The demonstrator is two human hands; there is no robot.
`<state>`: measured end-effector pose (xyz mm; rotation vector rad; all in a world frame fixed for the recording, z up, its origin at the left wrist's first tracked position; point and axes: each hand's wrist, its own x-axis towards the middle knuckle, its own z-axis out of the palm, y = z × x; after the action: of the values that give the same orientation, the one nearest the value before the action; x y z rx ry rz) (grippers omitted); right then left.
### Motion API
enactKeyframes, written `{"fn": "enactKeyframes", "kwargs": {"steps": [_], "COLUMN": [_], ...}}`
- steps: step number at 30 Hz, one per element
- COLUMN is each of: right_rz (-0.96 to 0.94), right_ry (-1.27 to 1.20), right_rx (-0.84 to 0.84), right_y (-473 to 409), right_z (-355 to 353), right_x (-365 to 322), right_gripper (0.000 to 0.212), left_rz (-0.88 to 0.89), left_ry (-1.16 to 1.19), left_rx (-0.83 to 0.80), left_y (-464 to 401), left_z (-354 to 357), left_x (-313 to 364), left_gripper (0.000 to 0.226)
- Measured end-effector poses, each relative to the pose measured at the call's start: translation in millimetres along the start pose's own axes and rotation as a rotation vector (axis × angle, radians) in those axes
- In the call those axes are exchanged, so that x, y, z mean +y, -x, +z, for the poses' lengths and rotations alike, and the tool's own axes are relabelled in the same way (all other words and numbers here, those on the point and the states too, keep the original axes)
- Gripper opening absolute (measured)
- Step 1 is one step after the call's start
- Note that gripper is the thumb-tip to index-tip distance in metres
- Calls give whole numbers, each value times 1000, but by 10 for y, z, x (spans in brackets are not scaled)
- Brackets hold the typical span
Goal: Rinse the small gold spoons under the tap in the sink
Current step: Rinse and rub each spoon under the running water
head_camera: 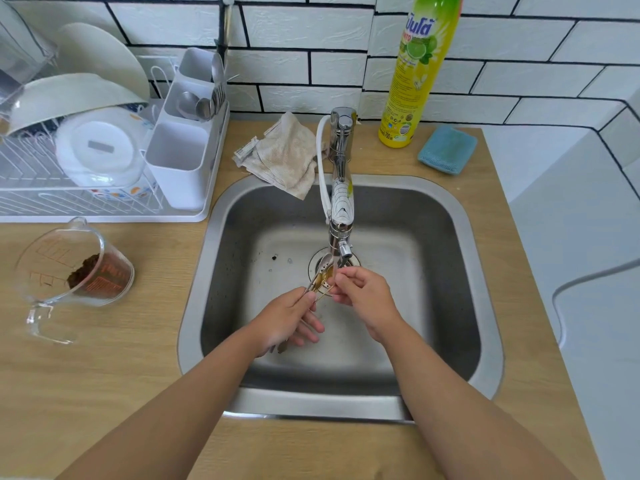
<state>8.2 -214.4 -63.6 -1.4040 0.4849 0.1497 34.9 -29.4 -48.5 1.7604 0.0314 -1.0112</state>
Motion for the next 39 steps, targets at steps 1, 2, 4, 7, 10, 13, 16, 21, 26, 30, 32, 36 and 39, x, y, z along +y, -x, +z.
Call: {"fn": "enactKeyframes", "kwargs": {"steps": [1,2,4,7,10,13,16,21,26,30,32,36,39], "right_rz": [7,11,10,17,3,13,15,-1,-6,-17,-8,1,-4], "right_ry": [10,21,36,-11,-6,-19,2,-6,22,105,117,86,68], "right_rx": [-10,-18,-19,37,120,88,60,46,47,22,39,35,33], "right_y": [2,5,-4,-10,-14,-28,-43,-22,-12,9,-14,-55,-55], "right_z": [11,24,41,19,21,57,51,3,47,86,84,54,61], "right_x": [-1,-1,7,10,26,47,48,49,62,59,66,57,74], "right_gripper": [24,27,25,4,14,14,16,10,6,14,6,12,13], "left_rz": [-2,-2,13,50,75,67,31,40,116,136,127,79,41], "left_ry": [6,15,26,-34,-66,-54,-47,-114,-83,-41,-7,117,167], "left_rx": [18,35,56,46,19,-23,-62,-81,-37,-68,-85,-110,-110], "left_y": [-11,-19,-28,-16,-17,-23,-21,-38,-34,-16,-16,-11,-5], "left_z": [-2,-5,-20,-31,-22,-12,-11,-15,-26,10,11,3,3], "left_x": [-3,-8,-23,-24,-21,-33,-45,-67,-67,-72,-71,-50,-26], "left_gripper": [34,34,32,32,33,34,33,36,24,15,21,24,26]}}
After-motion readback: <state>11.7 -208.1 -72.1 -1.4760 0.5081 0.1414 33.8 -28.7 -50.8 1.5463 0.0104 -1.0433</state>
